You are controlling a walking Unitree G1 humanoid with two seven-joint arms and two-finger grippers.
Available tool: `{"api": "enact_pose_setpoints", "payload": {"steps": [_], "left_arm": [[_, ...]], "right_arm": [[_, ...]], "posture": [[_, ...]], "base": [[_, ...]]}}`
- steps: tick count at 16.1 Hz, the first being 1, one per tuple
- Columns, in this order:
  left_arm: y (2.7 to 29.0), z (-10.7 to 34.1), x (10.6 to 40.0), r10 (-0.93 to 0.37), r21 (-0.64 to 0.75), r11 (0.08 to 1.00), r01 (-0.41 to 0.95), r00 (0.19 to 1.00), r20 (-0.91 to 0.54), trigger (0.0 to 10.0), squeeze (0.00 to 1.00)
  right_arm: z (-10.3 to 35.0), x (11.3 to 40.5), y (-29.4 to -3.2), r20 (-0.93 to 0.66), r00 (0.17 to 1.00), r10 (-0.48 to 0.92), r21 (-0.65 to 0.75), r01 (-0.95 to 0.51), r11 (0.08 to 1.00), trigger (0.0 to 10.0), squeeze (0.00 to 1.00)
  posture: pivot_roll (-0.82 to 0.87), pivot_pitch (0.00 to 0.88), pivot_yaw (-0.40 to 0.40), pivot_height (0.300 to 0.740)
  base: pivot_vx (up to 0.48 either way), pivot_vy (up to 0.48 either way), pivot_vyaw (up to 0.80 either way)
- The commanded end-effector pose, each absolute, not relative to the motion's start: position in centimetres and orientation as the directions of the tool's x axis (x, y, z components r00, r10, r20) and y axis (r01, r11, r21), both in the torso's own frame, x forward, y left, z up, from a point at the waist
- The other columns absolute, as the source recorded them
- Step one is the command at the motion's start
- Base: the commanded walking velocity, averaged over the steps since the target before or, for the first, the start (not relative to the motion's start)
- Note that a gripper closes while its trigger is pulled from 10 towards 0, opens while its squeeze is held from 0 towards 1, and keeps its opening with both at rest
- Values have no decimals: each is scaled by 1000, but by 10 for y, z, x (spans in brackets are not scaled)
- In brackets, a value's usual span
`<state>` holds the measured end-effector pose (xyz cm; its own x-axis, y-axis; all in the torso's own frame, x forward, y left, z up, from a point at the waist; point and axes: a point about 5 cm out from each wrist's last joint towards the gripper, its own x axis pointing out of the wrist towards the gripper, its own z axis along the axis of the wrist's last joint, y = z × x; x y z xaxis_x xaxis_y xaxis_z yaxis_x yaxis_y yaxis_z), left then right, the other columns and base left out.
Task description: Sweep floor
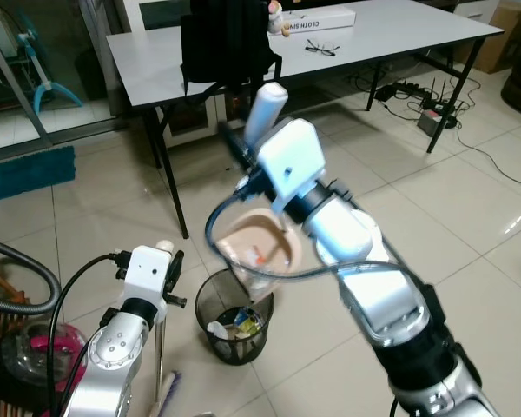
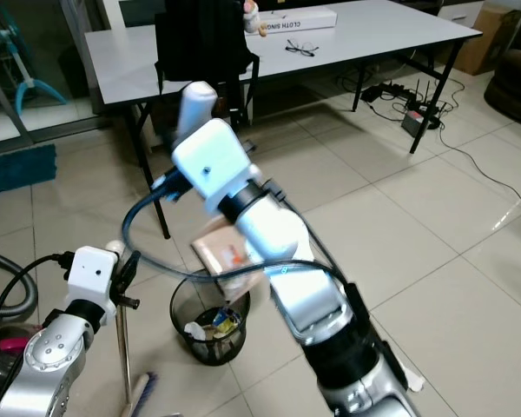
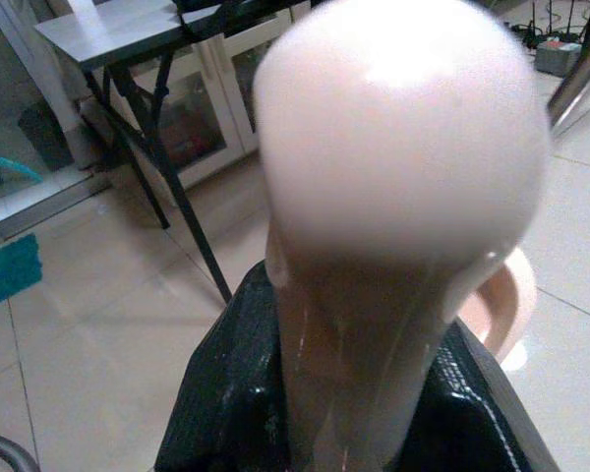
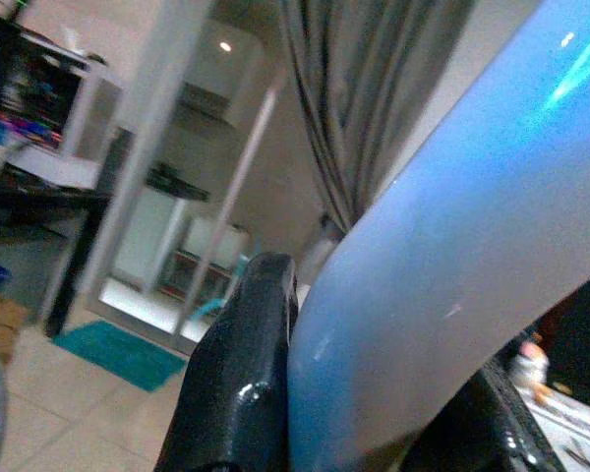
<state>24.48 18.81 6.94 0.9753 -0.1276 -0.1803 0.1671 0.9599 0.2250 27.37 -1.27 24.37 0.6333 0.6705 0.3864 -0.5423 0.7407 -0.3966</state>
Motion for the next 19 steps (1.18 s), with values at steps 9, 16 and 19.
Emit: {"api": "enact_pose_setpoints", "payload": {"steps": [9,16,19], "left_arm": [[189,64,252,-137,245,953,177,976,-170,10000,0],[192,58,255,-154,243,951,192,974,-167,10000,0],[169,66,262,-369,168,905,391,918,-148,10000,0]], "right_arm": [[254,259,-7,427,510,747,-521,-536,664,10000,0],[258,288,-41,459,736,499,-457,-285,842,10000,0],[242,317,-112,342,934,108,-339,15,941,10000,0]], "posture": [[-59,0,29,740],[-61,0,22,740],[-81,0,33,740]], "base": [[0,0,0],[0,0,0],[0,0,-517]]}}
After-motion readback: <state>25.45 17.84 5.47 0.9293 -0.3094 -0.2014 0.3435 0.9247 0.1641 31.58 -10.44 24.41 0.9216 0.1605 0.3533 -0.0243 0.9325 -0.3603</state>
